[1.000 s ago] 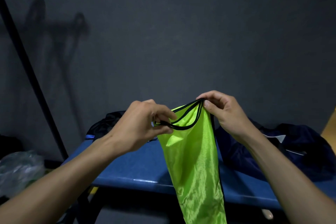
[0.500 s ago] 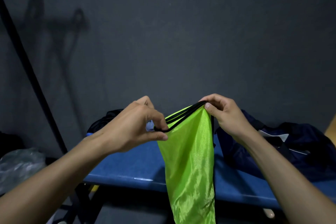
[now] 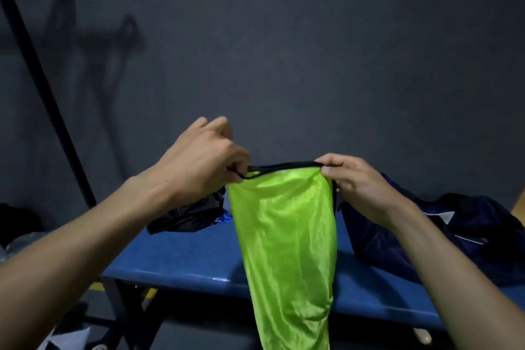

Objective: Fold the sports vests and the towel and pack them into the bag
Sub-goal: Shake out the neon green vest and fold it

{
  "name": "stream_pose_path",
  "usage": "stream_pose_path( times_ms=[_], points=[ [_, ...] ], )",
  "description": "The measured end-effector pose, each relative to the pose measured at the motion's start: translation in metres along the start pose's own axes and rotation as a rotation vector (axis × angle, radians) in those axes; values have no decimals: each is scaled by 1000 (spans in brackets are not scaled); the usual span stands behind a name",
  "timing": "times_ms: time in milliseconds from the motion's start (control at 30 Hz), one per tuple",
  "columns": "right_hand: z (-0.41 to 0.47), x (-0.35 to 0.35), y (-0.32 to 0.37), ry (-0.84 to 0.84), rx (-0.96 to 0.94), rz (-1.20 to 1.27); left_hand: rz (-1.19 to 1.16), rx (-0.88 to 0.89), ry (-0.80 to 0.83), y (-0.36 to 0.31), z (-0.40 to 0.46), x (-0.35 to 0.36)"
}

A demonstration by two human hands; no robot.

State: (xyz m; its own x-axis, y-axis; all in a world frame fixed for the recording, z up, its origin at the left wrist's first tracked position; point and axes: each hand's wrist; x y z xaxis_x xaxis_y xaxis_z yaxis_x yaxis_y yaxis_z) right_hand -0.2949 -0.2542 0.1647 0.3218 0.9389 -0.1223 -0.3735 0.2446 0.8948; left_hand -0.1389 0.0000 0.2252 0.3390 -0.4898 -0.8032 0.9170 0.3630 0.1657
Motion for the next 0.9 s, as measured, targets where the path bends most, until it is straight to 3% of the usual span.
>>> stream_pose_path(
  times_ms=[133,267,400,433,567,800,900],
  points=[
    [4,0,8,-13,45,144,-56,121,17,-1,-1,-5],
    [13,15,13,-70,21,-52,-526,146,311,-22,-8,-19],
    [21,30,15,-98,6,-253,-704,54,527,-27,-5,-30],
    [21,30,14,-102,5,-287,-652,45,515,-23,-4,-29],
    [11,26,12,-123,22,-292,-63,75,216,1,-1,-23],
    [-1,20,26,-21,62,-288,-668,-4,360,6,-7,-32],
    [1,28,29,-30,44,-295,-615,59,308,0,-4,-34]
  ],
)
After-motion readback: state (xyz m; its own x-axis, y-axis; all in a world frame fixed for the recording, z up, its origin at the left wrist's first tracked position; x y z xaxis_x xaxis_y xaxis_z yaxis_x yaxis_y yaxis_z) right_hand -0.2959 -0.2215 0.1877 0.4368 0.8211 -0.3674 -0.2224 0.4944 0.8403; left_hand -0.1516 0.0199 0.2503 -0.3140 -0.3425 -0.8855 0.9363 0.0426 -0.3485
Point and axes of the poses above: each hand's wrist, its own z-axis towards the middle knuckle, its own x-axis out of the palm, y = z × x, and after that the axes turned 10 degrees about -x, right-handed
